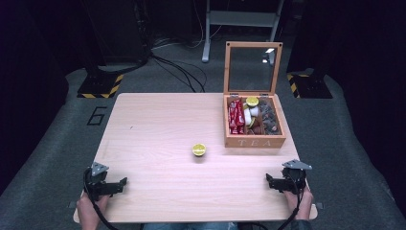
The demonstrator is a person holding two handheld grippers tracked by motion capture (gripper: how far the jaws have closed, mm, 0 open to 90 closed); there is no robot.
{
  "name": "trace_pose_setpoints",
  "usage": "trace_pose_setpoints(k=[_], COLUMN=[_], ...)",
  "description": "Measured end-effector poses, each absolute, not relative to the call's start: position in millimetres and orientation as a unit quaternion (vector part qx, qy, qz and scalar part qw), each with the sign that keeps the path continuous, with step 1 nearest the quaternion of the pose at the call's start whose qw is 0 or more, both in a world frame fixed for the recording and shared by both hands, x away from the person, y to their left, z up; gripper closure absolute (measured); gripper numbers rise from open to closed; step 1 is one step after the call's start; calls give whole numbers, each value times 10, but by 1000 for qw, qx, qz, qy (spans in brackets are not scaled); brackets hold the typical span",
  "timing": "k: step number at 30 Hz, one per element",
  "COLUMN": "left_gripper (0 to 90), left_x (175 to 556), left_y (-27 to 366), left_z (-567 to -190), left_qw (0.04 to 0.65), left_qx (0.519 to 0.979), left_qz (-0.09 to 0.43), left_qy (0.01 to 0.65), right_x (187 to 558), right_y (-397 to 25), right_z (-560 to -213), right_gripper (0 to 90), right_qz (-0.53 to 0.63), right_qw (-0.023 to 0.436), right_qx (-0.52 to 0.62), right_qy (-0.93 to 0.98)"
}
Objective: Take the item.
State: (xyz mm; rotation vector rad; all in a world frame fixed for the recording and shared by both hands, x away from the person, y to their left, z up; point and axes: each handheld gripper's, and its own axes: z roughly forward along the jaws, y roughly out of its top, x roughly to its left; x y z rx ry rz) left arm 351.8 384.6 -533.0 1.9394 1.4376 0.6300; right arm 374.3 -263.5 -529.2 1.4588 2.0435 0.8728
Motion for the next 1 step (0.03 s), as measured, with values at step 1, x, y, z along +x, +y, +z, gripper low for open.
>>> trace_pose_setpoints(k=[1], left_gripper=[8], left_x=[3518], left_y=[3846], left_z=[-5330], left_qw=[318], left_qx=[737], left_qz=[239], left_qy=[546], right_x=[3749], right_y=[-2641], right_z=[-5294], right_gripper=[19], right_qz=[317], right_qw=[235], right_qx=[537], right_qy=[746])
